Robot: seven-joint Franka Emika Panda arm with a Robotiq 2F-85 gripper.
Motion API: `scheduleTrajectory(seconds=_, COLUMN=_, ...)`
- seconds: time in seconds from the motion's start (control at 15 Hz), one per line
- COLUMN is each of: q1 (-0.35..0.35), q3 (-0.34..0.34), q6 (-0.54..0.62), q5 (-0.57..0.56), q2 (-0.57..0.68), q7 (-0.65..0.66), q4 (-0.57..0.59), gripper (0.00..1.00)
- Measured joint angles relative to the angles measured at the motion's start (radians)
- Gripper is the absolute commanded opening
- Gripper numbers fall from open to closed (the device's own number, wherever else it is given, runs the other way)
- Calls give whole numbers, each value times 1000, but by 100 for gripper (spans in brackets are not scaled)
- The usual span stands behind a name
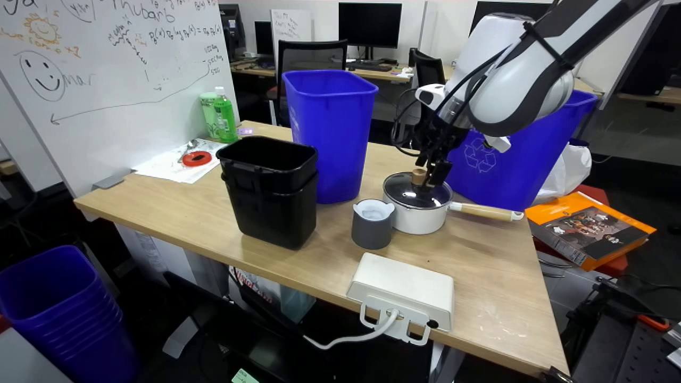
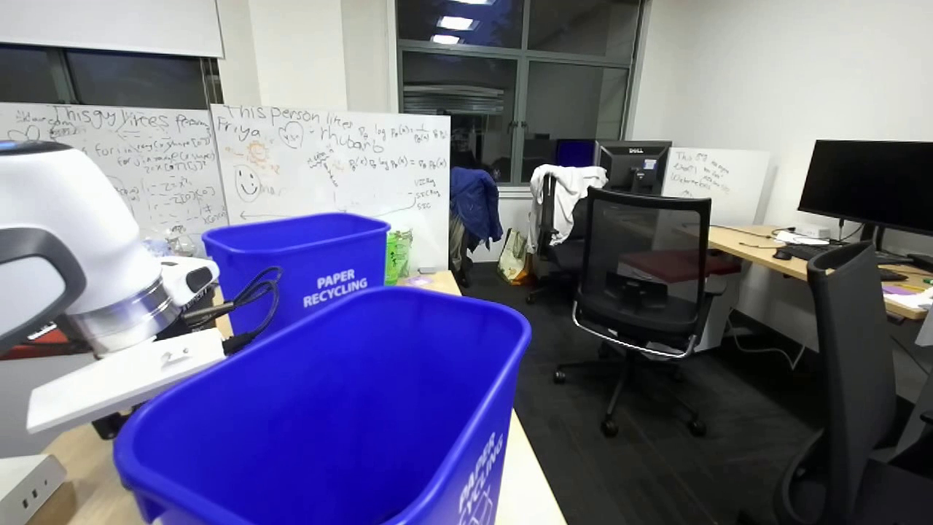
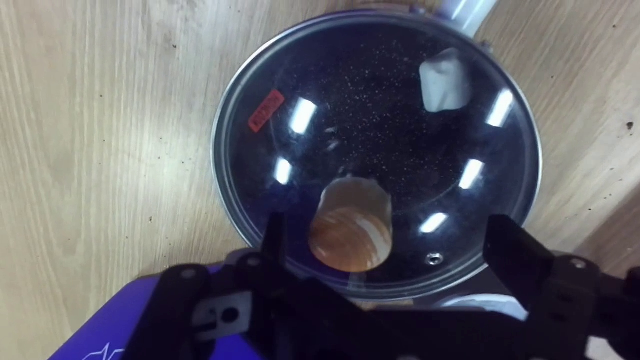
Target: Uncover the white pot
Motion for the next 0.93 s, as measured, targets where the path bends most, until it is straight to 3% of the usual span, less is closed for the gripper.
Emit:
scheduleTrajectory(seconds=0.13, q1=-12, q3=5, q6=8, q5=-10, q2=13, q7=0, q4=4, gripper=66)
scheduleTrajectory(seconds=0.47, q1=-33, q3=28, q6=63, q5=-11, q2=39, q7=1, q4=20, gripper=49)
scheduleTrajectory(seconds=0.67, q1=-43, q3=37, q6=71, q5=-16, q2=48, q7=2, q4=27, gripper=32)
scheduleTrajectory(seconds=0.8, q1=-48, q3=40, q6=72, q5=-22, q2=50, q7=8, q4=33, gripper=39)
scheduleTrajectory(seconds=0.93, q1=-49, q3=40, q6=71, q5=-33, q2=50, q7=20, q4=34, gripper=39)
